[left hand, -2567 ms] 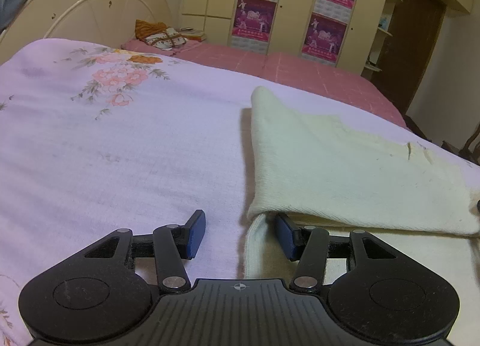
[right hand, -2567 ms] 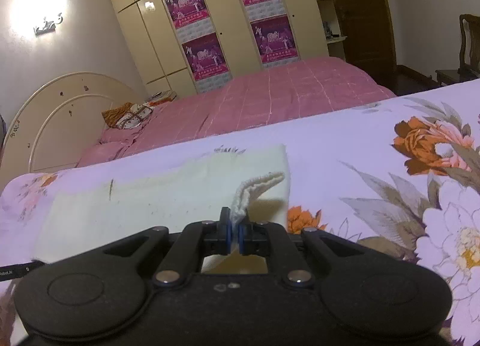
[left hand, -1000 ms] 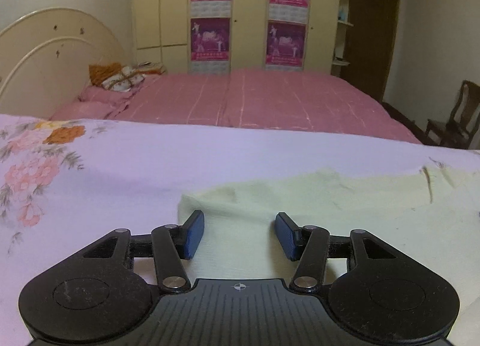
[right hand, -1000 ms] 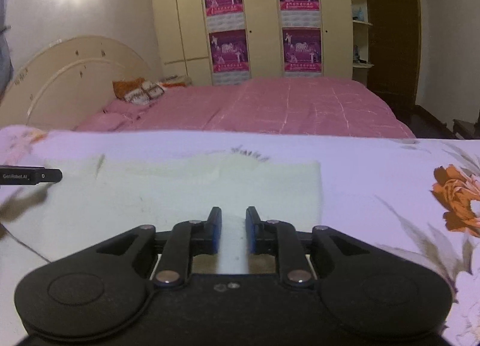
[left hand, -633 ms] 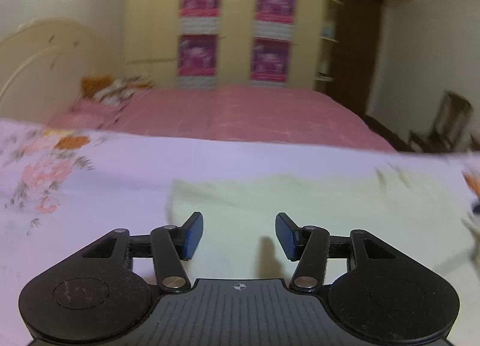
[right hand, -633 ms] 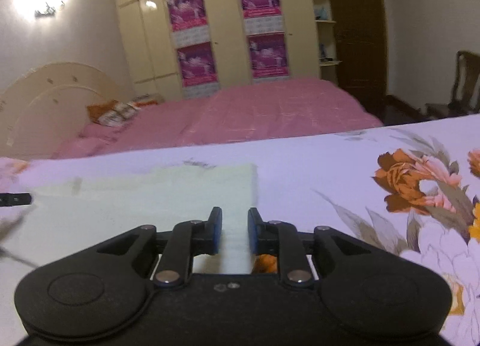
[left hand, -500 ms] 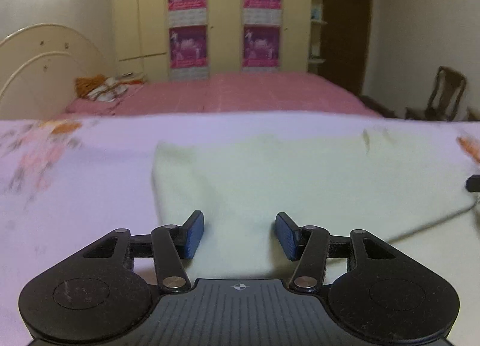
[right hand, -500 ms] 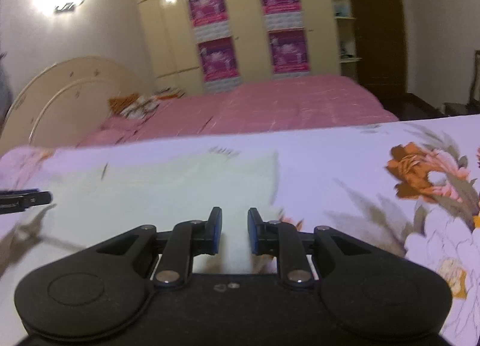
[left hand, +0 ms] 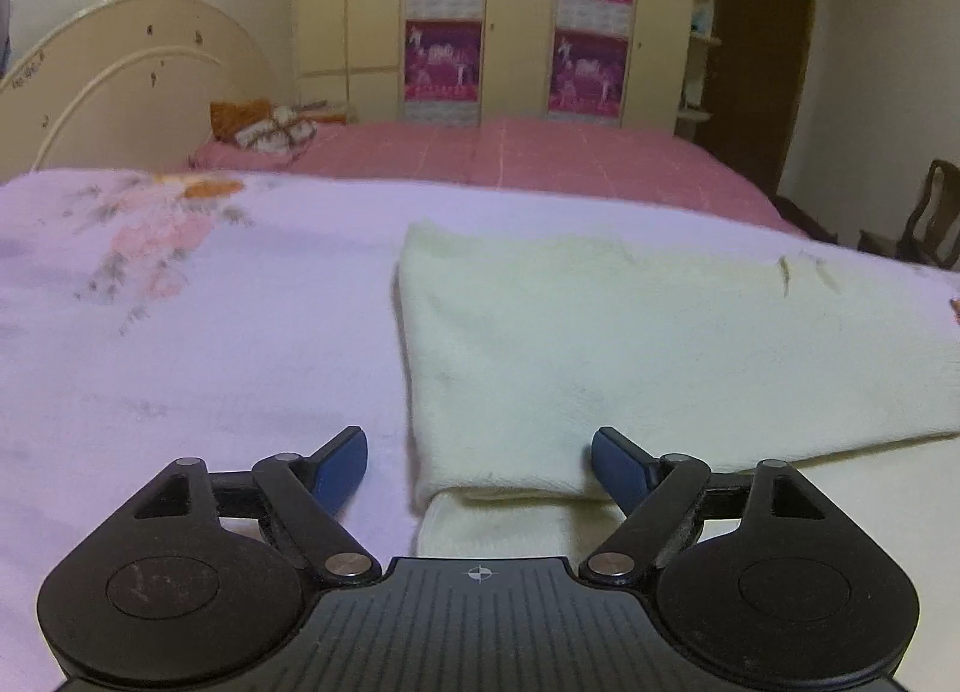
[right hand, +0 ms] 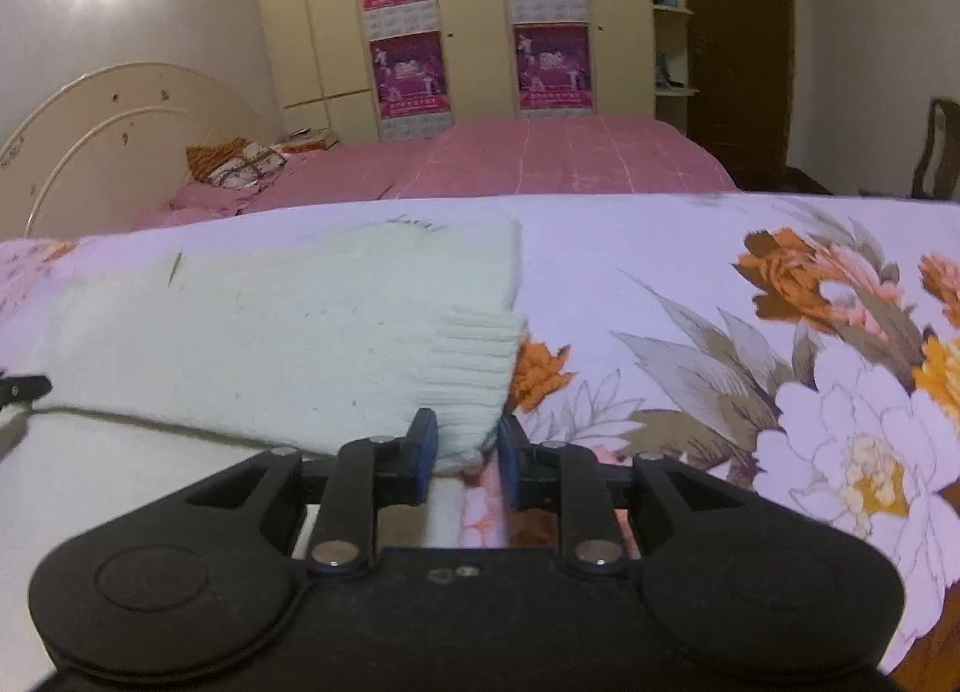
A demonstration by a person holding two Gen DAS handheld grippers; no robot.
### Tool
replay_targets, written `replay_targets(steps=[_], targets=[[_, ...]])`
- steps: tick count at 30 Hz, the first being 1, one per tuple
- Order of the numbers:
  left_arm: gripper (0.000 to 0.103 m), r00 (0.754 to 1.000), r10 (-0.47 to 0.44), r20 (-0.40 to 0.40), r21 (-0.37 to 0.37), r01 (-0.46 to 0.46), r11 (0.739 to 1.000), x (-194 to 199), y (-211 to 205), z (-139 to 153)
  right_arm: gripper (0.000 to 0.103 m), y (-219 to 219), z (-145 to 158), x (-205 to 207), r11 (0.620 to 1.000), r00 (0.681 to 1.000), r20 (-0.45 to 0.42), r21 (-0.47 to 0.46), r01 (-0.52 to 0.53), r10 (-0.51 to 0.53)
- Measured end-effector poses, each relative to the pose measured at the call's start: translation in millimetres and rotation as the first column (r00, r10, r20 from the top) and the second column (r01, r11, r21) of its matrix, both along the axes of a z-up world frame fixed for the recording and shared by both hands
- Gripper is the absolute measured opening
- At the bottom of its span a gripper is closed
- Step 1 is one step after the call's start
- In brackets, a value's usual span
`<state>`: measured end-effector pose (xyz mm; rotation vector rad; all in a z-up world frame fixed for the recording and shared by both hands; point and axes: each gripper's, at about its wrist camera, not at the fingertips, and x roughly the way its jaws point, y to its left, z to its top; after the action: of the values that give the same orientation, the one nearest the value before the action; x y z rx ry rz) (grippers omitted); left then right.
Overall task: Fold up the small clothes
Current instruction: 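Lower the folded hem onto the sweater and open the right gripper, then move both open grippers to the end of the folded sweater strip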
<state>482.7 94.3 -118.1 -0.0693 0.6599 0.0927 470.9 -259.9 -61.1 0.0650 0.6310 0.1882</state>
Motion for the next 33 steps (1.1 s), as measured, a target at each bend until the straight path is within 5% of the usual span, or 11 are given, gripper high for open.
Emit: replay_targets(steps=[4,18,20,23,33], targets=[[0.082,1.0,-0.01,0.009,-0.031,0.01,0.999,-22,7,1,0.023,-8,13,-21,1.0,0.999,0.043,0.012,-0.006,0.006],[0.081,0.995,-0.061,-0.075,-0.073,0.056,0.996,-149,24,-5,0.027,-45,0,-129,0.989,0.994,-0.106,0.147,0.016,0.0],[0.073,0.995,-0.066,-0.079,-0.081,0.06,0.995,-165,23,-2,0.03,-44,1,-147,0.988,0.993,-0.115,0.151,0.025,-0.008],[0.062,0.994,-0.074,-0.086,-0.137,0.062,0.989,-190,24,3,0.036,-42,4,-170,0.986,0.991,-0.135,0.165,0.032,-0.01],[0.052,0.983,-0.129,-0.127,-0.345,0.078,0.935,-276,33,-2,0.042,-57,2,-259,0.955,0.976,-0.214,0.282,0.092,-0.031]])
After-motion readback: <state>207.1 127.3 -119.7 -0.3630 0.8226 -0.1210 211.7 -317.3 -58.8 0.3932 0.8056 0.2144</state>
